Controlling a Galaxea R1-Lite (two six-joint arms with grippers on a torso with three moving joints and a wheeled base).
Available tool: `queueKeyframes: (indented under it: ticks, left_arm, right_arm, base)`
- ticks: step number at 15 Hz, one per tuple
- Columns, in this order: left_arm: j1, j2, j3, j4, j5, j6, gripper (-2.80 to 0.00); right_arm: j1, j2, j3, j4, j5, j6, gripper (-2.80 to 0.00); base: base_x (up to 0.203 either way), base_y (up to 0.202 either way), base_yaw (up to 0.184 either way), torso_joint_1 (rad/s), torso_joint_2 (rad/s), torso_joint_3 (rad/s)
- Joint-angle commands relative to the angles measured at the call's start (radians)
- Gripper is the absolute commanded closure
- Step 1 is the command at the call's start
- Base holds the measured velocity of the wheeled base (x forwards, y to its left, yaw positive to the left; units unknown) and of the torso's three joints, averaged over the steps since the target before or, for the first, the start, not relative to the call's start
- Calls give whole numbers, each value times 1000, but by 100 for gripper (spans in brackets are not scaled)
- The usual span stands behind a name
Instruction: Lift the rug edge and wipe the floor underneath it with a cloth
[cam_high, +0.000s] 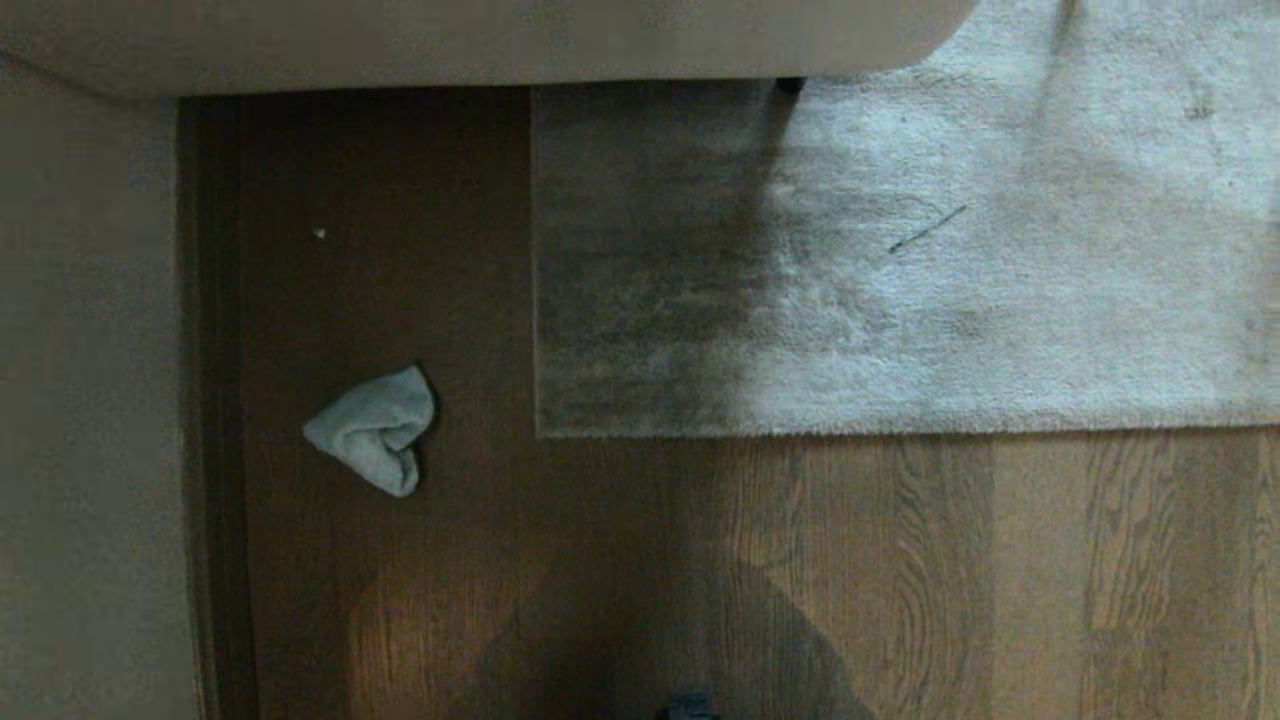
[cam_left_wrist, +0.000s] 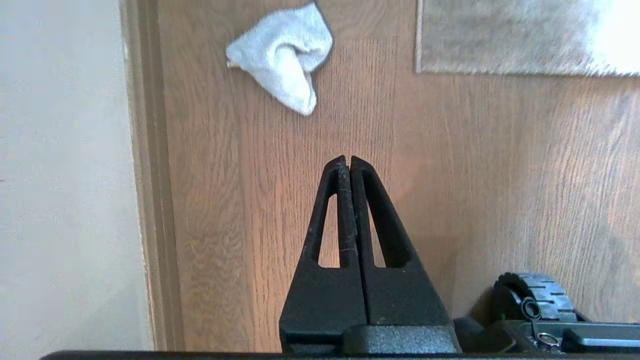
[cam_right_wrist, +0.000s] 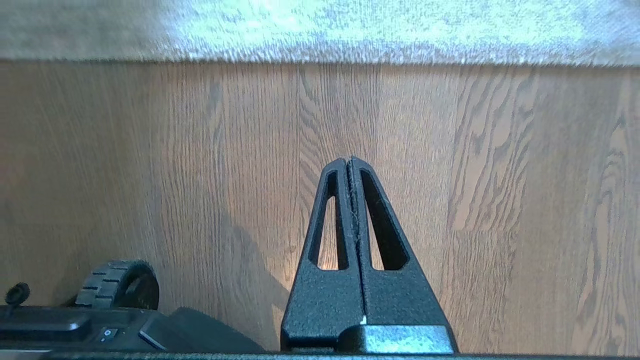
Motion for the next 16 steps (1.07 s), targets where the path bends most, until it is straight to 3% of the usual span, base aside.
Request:
queueKeyframes:
  ticks: [1,16]
  left_arm:
    - [0,0,0,-1,0,-1,0]
    - [0,0,0,-1,3,-1,0]
  right_arm:
    - [0,1,0,-1,0,-1,0]
    - [0,1,0,-1,0,-1,0]
  base:
    - [0,0,0,1,1,206]
    - [0,0,0,2,2,203]
